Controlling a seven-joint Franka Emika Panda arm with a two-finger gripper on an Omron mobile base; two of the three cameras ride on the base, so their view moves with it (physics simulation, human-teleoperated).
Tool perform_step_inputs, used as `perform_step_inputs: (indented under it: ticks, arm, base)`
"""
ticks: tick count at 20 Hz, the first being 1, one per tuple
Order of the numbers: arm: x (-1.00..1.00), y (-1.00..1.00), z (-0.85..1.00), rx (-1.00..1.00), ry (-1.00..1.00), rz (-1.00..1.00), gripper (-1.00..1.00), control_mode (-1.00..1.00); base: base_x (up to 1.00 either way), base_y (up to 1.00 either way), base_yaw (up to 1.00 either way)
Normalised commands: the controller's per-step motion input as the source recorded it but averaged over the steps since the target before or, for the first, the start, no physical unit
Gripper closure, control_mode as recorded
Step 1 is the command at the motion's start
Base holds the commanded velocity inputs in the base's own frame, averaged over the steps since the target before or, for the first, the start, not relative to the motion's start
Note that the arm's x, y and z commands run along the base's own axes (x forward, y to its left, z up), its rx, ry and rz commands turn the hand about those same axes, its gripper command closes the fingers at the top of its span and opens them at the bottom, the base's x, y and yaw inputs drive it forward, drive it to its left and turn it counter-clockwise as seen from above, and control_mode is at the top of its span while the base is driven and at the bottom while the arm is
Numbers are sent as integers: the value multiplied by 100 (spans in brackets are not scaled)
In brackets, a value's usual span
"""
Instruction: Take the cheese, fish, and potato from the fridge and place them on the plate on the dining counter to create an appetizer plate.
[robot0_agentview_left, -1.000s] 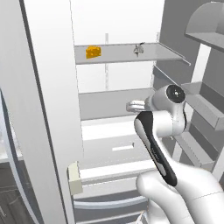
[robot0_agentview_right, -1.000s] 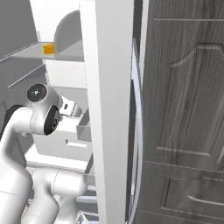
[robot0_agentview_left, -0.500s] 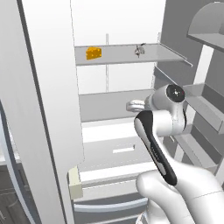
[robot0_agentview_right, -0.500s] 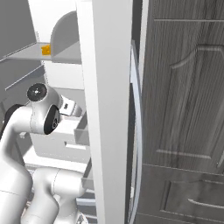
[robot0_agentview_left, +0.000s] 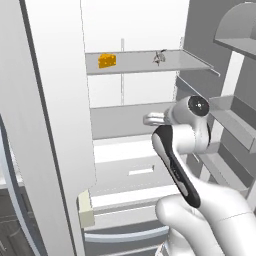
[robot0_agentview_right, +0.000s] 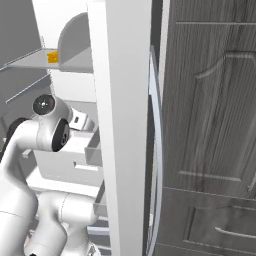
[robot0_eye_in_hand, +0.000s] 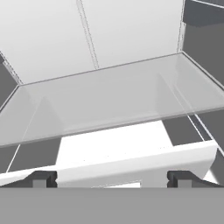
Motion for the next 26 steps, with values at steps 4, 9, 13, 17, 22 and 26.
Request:
perform_step_inputs:
  ticks: [4, 9, 13, 17, 22, 26]
  arm:
    - [14, 0, 40, 0, 0, 0, -100, -100]
    - [13, 0, 43, -4, -1, 0, -100, -100]
    - [21, 0, 37, -6, -9, 0, -100, -100]
    - [16, 0, 57, -2, -5, 0, -100, -100]
    - [11, 0, 46, 0, -6, -1, -100, -100]
    - [7, 0, 42, 0, -7, -4, -100, -100]
  base:
    - [0, 0, 0]
    - [0, 0, 0]
    - [0, 0, 0]
    - [0, 0, 0]
    - [0, 0, 0]
    - [0, 0, 0]
